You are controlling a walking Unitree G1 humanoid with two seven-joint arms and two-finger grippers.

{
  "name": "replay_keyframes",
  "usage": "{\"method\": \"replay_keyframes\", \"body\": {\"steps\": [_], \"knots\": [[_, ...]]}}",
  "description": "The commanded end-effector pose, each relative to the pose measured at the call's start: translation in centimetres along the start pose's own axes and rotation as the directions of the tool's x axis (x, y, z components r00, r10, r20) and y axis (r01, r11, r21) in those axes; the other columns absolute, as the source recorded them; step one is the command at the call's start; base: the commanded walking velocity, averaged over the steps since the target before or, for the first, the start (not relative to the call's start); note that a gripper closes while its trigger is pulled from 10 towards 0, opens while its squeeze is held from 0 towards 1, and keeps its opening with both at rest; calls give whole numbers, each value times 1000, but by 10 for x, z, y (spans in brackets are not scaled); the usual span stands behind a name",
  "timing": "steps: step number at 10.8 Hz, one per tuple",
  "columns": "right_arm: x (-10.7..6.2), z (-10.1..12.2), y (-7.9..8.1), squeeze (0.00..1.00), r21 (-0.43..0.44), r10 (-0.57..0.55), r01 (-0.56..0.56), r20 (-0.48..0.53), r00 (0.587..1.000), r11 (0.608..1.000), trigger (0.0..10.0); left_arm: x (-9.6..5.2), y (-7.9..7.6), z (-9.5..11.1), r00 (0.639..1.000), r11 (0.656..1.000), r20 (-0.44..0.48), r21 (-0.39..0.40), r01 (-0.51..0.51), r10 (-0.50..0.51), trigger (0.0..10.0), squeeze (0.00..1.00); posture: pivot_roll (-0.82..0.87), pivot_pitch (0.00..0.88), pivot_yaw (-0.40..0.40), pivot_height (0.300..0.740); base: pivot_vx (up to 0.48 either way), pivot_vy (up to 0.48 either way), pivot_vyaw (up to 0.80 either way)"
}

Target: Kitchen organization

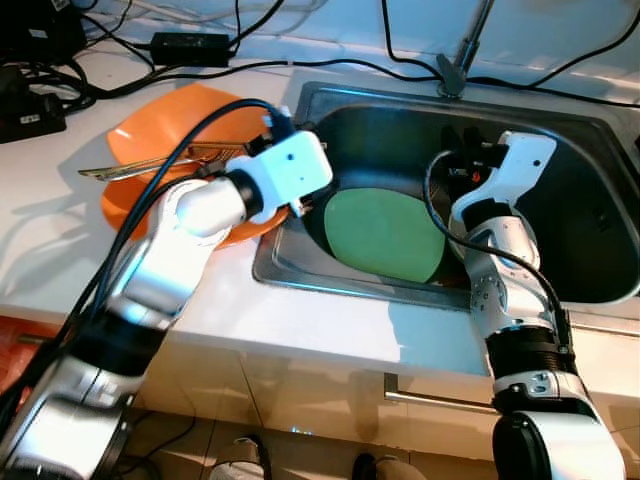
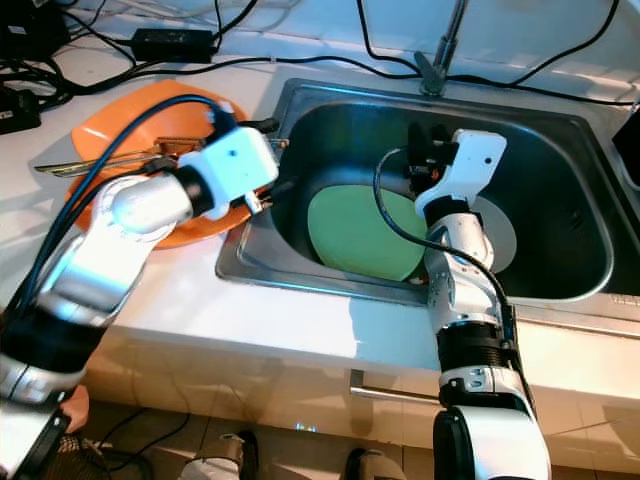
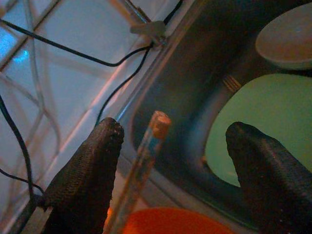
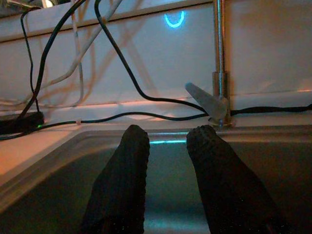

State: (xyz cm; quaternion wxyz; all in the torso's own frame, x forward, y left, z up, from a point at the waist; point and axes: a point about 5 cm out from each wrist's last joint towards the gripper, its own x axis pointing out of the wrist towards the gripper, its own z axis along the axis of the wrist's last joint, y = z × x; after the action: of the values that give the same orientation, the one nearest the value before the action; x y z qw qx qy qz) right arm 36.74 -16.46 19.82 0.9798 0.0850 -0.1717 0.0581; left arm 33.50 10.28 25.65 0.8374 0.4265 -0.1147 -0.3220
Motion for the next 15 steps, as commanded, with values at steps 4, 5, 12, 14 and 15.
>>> {"method": "replay_keyframes", "body": {"steps": [4, 5, 12, 14, 15], "knots": [[-1, 0, -1, 0, 16, -14, 14, 3, 1000, 1000, 10000, 11, 11, -1, 996, 992, -49, 105, -74, 79, 10000, 0, 106, 133, -15, 740, 0, 0, 0], [-1, 0, -1, 0, 16, -14, 14, 4, 1000, 1000, 10000, 12, 11, -3, 994, 990, -62, 115, -80, 87, 10000, 0, 105, 133, -14, 740, 0, 0, 0], [-1, 1, -1, 0, 15, -15, 15, 4, 1000, 1000, 10000, 18, 13, -5, 990, 987, -80, 115, -110, 120, 0, 0, 100, 135, -15, 740, 0, 0, 0], [-1, 0, -2, 0, 16, -14, 14, 3, 1000, 1000, 10000, 18, 14, -4, 988, 984, -84, 130, -118, 130, 0, 0, 101, 130, -17, 740, 0, 0, 0], [0, 0, -1, 0, 17, -13, 12, 2, 1000, 1000, 10000, 18, 14, -3, 988, 983, -82, 136, -120, 132, 0, 0, 102, 126, -18, 740, 0, 0, 0]]}}
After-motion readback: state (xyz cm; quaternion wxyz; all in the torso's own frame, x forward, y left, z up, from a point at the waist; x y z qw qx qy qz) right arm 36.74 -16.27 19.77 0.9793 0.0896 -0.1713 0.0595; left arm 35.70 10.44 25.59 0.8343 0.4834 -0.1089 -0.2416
